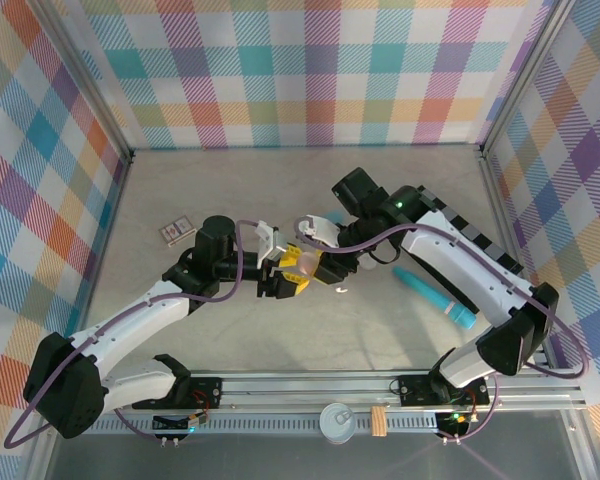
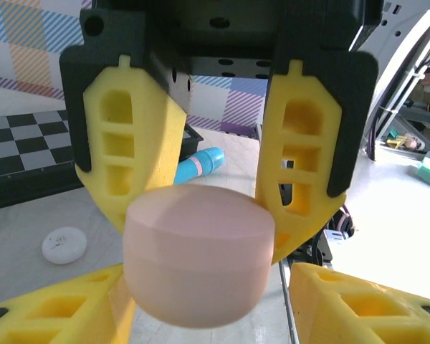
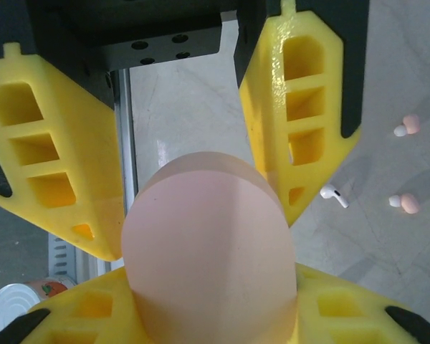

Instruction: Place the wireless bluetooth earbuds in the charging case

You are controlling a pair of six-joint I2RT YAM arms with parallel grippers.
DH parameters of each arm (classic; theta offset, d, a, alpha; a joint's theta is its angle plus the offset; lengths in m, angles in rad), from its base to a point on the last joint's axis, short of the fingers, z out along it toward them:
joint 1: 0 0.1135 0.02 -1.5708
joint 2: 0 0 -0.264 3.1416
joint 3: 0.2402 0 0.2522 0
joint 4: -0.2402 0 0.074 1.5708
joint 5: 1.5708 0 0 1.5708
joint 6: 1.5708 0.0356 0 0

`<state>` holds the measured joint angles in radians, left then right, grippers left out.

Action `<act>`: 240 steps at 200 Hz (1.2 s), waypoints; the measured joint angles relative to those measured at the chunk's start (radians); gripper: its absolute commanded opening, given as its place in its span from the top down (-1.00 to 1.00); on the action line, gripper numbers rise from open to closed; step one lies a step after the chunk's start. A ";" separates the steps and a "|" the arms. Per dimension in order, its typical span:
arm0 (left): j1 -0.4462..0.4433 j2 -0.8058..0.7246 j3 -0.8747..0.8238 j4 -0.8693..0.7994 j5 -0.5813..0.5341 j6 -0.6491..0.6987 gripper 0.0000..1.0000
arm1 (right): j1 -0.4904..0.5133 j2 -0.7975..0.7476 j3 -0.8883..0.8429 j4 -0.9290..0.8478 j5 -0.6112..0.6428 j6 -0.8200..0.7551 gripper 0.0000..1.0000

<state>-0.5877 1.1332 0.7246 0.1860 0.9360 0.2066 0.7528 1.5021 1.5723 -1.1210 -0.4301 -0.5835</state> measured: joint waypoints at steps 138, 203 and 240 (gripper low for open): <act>-0.005 -0.005 0.009 -0.009 0.031 0.000 0.01 | 0.009 0.012 0.019 -0.045 -0.018 -0.035 0.40; -0.007 -0.002 0.014 -0.012 0.043 0.001 0.02 | 0.014 0.029 0.032 -0.071 -0.021 -0.039 0.40; -0.008 0.002 0.027 -0.031 0.043 0.018 0.01 | 0.014 0.029 0.032 -0.071 -0.023 -0.039 0.40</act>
<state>-0.5953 1.1351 0.7513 0.1547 0.9794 0.2249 0.7673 1.5311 1.6047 -1.1923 -0.4534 -0.6224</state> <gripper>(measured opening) 0.484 0.387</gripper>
